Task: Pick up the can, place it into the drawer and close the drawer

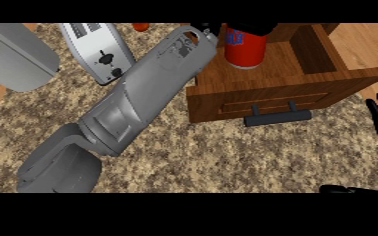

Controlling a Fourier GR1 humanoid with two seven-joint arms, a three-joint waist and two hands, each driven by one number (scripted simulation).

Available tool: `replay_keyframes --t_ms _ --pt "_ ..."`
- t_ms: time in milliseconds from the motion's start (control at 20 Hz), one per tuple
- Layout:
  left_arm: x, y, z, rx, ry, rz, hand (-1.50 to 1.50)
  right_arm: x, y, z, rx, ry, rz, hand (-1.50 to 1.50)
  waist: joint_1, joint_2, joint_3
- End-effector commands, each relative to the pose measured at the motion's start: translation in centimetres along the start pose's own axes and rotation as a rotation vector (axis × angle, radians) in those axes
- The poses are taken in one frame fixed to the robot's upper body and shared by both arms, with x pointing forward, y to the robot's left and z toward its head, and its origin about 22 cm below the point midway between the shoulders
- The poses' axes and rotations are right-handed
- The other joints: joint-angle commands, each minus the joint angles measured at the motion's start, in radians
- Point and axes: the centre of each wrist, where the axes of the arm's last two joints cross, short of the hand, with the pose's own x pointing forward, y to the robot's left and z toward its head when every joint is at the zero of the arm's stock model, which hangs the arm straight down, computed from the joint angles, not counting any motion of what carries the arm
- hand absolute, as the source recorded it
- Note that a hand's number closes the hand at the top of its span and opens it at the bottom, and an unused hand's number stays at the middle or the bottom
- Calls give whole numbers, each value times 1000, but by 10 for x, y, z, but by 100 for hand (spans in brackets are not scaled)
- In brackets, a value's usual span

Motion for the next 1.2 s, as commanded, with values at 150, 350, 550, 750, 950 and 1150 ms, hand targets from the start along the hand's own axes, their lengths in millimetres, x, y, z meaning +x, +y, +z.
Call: replay_keyframes --t_ms 150,350,550,750,950,1150 --pt "-22 -3 7 18 -3 -42 -150 9 -2 -2 21 3 12 -150 -26 4 0" --pt "-28 4 1 68 1 -37 -150 10 10 -7 38 -15 15 -150 -18 11 -1" --pt "-37 3 5 106 19 -47 -150 12 11 -5 31 -15 -8 -150 -30 9 0" --pt "-25 0 4 114 17 -39 -150 6 6 -2 21 -20 -3 -150 -23 4 0" --pt "-30 -2 8 116 28 5 -150 9 11 -5 35 -70 79 -150 -21 6 0" --pt "-28 1 5 148 43 27 -150 27 13 -5 52 -153 226 -150 -12 6 -1"
